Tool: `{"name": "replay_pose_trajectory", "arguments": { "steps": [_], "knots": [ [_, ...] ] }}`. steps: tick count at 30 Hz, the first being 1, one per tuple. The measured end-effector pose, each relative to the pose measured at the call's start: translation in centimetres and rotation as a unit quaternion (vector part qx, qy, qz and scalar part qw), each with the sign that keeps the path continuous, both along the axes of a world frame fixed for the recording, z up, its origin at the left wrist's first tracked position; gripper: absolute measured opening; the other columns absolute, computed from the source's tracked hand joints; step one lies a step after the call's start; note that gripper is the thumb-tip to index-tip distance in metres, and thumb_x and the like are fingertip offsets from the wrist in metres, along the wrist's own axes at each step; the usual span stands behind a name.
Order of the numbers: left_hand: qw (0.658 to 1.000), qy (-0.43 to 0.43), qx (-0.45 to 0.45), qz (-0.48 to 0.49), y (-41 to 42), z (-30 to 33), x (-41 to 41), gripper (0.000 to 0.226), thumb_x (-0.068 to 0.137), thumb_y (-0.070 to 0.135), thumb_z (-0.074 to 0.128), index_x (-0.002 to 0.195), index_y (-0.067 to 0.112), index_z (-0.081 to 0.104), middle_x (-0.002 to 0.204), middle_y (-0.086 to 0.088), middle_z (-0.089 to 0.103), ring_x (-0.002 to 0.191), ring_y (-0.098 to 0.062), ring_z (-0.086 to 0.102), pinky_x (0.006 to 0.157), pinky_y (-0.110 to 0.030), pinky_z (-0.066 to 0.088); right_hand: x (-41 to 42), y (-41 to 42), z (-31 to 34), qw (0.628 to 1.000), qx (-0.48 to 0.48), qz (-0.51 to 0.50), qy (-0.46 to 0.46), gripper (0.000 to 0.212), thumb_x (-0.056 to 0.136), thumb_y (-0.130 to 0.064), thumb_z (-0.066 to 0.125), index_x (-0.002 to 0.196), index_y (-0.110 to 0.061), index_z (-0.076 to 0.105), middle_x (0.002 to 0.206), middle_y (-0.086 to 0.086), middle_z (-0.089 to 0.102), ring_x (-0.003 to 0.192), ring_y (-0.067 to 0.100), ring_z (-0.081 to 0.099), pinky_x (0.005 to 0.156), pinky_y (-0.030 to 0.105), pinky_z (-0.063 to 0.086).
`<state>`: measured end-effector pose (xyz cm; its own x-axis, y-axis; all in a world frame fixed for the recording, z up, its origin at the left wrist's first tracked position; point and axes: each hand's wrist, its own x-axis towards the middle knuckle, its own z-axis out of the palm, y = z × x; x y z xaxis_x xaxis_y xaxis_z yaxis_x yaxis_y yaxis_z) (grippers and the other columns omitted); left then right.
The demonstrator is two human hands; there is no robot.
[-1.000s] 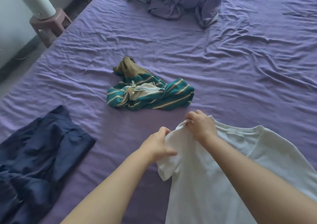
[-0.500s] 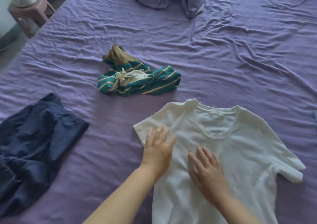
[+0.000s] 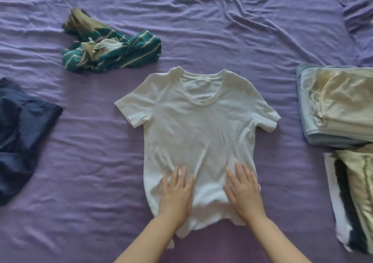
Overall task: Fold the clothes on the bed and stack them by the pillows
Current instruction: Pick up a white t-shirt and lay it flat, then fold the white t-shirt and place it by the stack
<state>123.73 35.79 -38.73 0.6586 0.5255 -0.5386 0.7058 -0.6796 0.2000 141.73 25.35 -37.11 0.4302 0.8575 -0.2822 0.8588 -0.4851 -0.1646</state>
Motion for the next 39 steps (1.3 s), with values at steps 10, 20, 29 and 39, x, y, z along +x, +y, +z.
{"name": "replay_pose_trajectory", "arguments": {
  "steps": [10,20,29,39],
  "knots": [
    [0.998,-0.034,0.048,0.032,-3.3,0.2,3.7,0.052,0.091,0.024,0.050,0.142,0.029,0.038,0.157,-0.008,0.019,0.146,-0.032,0.012,0.112,-0.058,0.012,0.4,-6.4,-0.3,0.958,0.018,-0.235,0.162,0.063,0.096,-0.014,0.045,0.150,-0.020,0.013,0.158,0.008,0.002,0.142,0.027,0.020,0.107,0.029,0.028],
    [0.987,0.049,0.069,0.133,-5.6,1.3,-0.8,0.050,0.098,0.031,0.034,0.146,0.036,0.023,0.158,0.000,0.010,0.146,-0.024,0.003,0.116,-0.051,0.007,-0.2,-7.1,0.9,0.947,0.099,-0.225,0.208,0.066,0.085,-0.031,0.066,0.143,-0.020,0.035,0.127,0.010,0.059,0.113,0.031,0.056,0.089,0.036,0.044],
    [0.889,-0.062,0.055,0.451,-6.8,3.1,-4.7,0.072,0.090,0.031,0.057,0.148,0.018,0.016,0.134,-0.015,0.039,0.116,-0.035,0.048,0.098,-0.045,0.036,-1.1,-10.2,0.2,0.924,0.138,-0.247,0.257,0.063,0.090,-0.009,0.053,0.146,-0.020,0.028,0.132,0.011,0.055,0.112,0.034,0.055,0.082,0.031,0.038],
    [0.907,-0.205,0.056,0.364,-8.3,5.9,-6.8,0.065,0.085,-0.001,0.051,0.143,0.025,0.040,0.101,-0.003,0.035,0.070,-0.025,0.048,0.063,-0.035,0.042,-4.5,-13.1,2.9,0.902,0.185,-0.309,0.238,0.053,0.089,-0.004,0.052,0.139,-0.017,0.042,0.131,0.007,0.057,0.114,0.029,0.054,0.078,0.021,0.033]
  ]
}}
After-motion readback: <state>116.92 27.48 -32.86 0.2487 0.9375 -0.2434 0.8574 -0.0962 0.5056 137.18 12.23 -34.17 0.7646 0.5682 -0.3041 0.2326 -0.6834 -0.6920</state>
